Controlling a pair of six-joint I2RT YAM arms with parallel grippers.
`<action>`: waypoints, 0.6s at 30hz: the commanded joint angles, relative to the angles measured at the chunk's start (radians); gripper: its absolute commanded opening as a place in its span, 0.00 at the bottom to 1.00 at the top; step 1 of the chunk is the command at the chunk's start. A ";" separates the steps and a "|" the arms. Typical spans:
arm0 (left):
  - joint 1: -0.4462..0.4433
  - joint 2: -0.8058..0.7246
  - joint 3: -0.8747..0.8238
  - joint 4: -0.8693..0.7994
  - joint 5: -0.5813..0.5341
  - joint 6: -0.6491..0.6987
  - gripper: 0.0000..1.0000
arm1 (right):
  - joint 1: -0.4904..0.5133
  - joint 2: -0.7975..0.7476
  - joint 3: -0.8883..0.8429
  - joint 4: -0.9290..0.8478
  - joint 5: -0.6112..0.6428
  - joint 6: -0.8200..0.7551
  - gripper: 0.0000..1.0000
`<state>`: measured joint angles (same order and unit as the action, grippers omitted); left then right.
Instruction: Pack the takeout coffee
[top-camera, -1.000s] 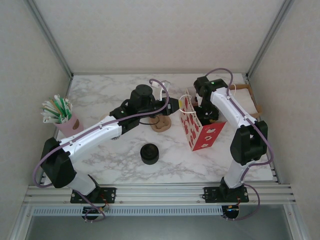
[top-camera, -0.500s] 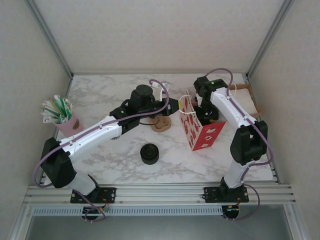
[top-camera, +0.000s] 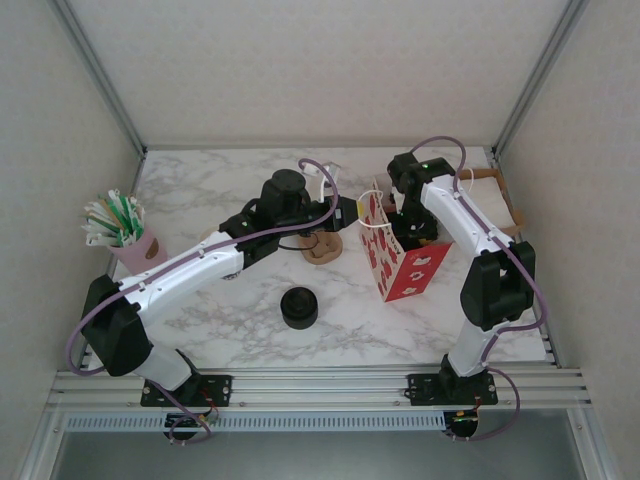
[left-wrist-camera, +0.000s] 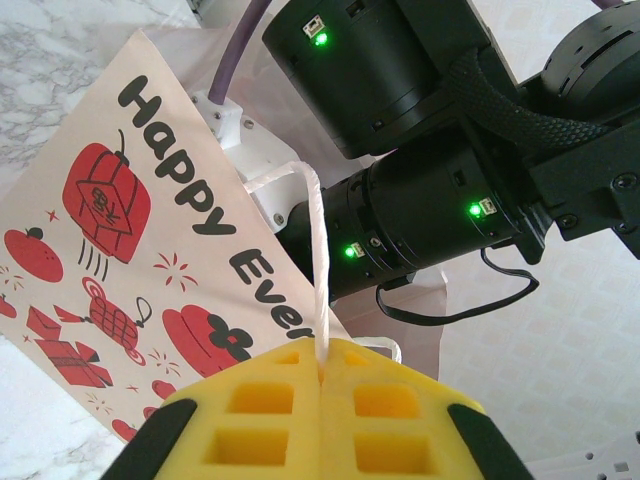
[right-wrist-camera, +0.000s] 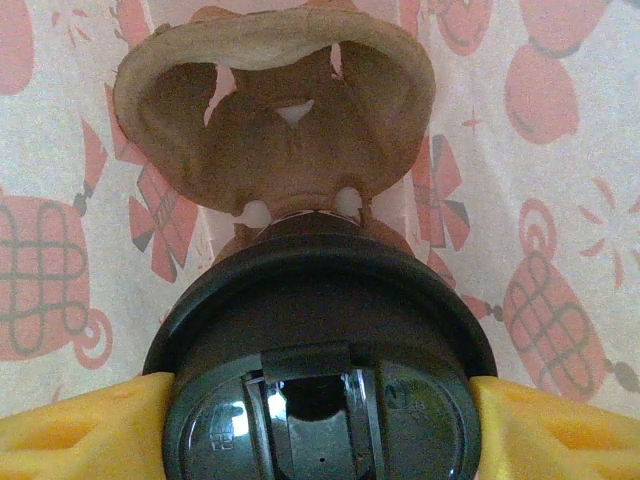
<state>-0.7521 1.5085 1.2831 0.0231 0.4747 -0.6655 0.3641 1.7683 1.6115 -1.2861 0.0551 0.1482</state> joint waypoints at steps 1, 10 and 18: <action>-0.012 -0.009 0.036 0.003 -0.005 0.012 0.03 | -0.008 -0.024 -0.006 -0.017 0.014 0.007 0.73; -0.013 -0.006 0.034 0.004 -0.007 0.011 0.03 | -0.009 -0.028 -0.001 -0.025 0.017 0.007 0.74; -0.013 -0.005 0.036 0.003 -0.007 0.012 0.03 | -0.009 -0.039 0.007 -0.035 0.020 0.010 0.77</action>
<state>-0.7525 1.5085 1.2831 0.0231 0.4744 -0.6655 0.3641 1.7672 1.6115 -1.2884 0.0563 0.1486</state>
